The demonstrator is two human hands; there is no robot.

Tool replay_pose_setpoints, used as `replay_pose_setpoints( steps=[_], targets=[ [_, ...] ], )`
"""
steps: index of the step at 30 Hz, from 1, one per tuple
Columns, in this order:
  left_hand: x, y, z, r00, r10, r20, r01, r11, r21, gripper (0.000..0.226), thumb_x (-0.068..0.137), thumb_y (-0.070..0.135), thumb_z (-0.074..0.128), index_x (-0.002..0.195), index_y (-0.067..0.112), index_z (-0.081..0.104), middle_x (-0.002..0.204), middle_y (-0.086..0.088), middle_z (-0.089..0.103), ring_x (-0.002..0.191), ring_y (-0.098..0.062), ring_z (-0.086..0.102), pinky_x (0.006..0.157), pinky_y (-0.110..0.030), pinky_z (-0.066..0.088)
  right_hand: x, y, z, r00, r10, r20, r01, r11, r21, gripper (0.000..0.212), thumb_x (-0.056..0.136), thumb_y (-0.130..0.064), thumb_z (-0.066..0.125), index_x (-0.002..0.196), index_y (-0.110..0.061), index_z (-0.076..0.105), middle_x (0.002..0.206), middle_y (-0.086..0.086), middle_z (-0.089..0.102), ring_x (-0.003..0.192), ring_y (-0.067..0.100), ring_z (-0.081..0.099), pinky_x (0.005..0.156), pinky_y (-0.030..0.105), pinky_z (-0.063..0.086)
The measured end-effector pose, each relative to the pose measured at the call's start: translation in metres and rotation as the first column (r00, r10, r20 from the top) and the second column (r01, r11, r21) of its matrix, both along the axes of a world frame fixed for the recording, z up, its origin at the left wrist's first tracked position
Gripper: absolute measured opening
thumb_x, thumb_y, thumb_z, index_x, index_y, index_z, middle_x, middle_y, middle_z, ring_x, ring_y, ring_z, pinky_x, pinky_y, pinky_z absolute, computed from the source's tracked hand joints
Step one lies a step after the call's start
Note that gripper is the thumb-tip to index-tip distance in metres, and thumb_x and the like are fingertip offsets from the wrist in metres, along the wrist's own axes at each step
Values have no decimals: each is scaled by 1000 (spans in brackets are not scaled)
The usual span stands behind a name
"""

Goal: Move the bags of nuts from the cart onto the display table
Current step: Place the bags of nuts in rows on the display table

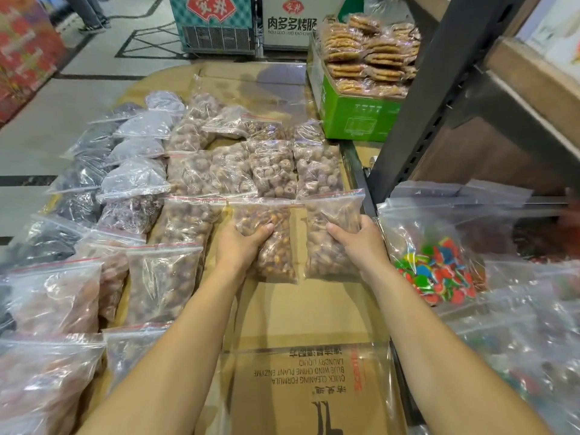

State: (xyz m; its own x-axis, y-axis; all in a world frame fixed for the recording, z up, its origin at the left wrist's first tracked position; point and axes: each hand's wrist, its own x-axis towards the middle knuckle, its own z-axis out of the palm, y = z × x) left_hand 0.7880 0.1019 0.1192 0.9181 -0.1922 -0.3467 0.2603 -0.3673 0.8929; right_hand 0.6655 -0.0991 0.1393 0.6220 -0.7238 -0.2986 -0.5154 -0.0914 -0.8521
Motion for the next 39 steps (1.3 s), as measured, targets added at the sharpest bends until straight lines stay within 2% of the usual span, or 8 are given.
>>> replay_pose_setpoints(
  steps=[2, 5, 10, 13, 20, 26, 34, 39],
  targets=[
    [1, -3, 1, 1000, -19, 19, 18, 998, 62, 27, 82, 41, 90, 99, 32, 70, 97, 0, 81, 90, -24, 79, 80, -45, 64, 3, -2, -1, 998, 21, -53, -23, 999, -43, 45, 90, -40, 85, 121, -15, 63, 114, 0, 73, 107, 24, 70, 88, 37, 53],
    [2, -9, 2, 997, -32, 66, 17, 976, 215, 53, 81, 53, 86, 120, 22, 69, 107, 2, 78, 99, -23, 75, 70, -32, 52, 8, -4, 0, 984, 57, -166, -78, 989, -124, 56, 89, -51, 83, 126, -15, 61, 121, 1, 71, 111, 27, 68, 92, 40, 53],
    [5, -12, -1, 999, -2, 47, -15, 934, 357, 96, 77, 65, 83, 145, 7, 45, 142, -13, 61, 134, -38, 55, 108, -56, 48, 16, 2, 9, 938, 77, -338, -171, 951, -257, 78, 94, -58, 75, 141, -2, 48, 141, 17, 62, 130, 38, 59, 96, 42, 47],
    [5, -9, 1, 997, -50, 56, 20, 901, 434, 105, 82, 67, 78, 155, 4, 35, 158, -15, 47, 147, -38, 41, 117, -56, 40, 16, 6, 13, 921, 70, -383, -202, 927, -316, 83, 97, -60, 70, 147, 1, 44, 148, 21, 57, 136, 40, 55, 103, 44, 47],
    [-15, 13, 25, 959, -268, 98, 164, 799, 578, 100, 90, 68, 66, 155, 0, 34, 157, -20, 45, 144, -42, 40, 118, -53, 38, 0, 22, 33, 850, 116, -514, -348, 856, -382, 88, 101, -69, 53, 164, -12, 31, 160, 21, 44, 147, 41, 43, 116, 51, 41],
    [-53, 41, 63, 864, -470, 181, 195, 644, 740, 79, 99, 67, 50, 148, 5, 43, 146, -16, 56, 134, -37, 52, 112, -53, 45, -40, 49, 75, 777, 168, -606, -529, 696, -485, 85, 106, -67, 41, 165, -8, 29, 158, 24, 45, 144, 40, 43, 115, 53, 41],
    [-137, 77, 129, 718, -654, 239, 124, 458, 880, 78, 99, 61, 54, 157, 12, 36, 163, -11, 41, 148, -36, 38, 118, -51, 37, -117, 106, 134, 729, 186, -658, -643, 516, -566, 74, 109, -52, 42, 166, -10, 25, 162, 20, 42, 146, 40, 41, 117, 52, 38],
    [-184, 97, 162, 696, -673, 250, 106, 441, 891, 70, 100, 57, 53, 154, 15, 42, 164, -10, 41, 152, -35, 33, 121, -52, 35, -164, 138, 166, 715, 208, -668, -674, 461, -577, 81, 108, -51, 49, 169, -9, 18, 169, 22, 31, 154, 42, 32, 125, 57, 31]
  ],
)
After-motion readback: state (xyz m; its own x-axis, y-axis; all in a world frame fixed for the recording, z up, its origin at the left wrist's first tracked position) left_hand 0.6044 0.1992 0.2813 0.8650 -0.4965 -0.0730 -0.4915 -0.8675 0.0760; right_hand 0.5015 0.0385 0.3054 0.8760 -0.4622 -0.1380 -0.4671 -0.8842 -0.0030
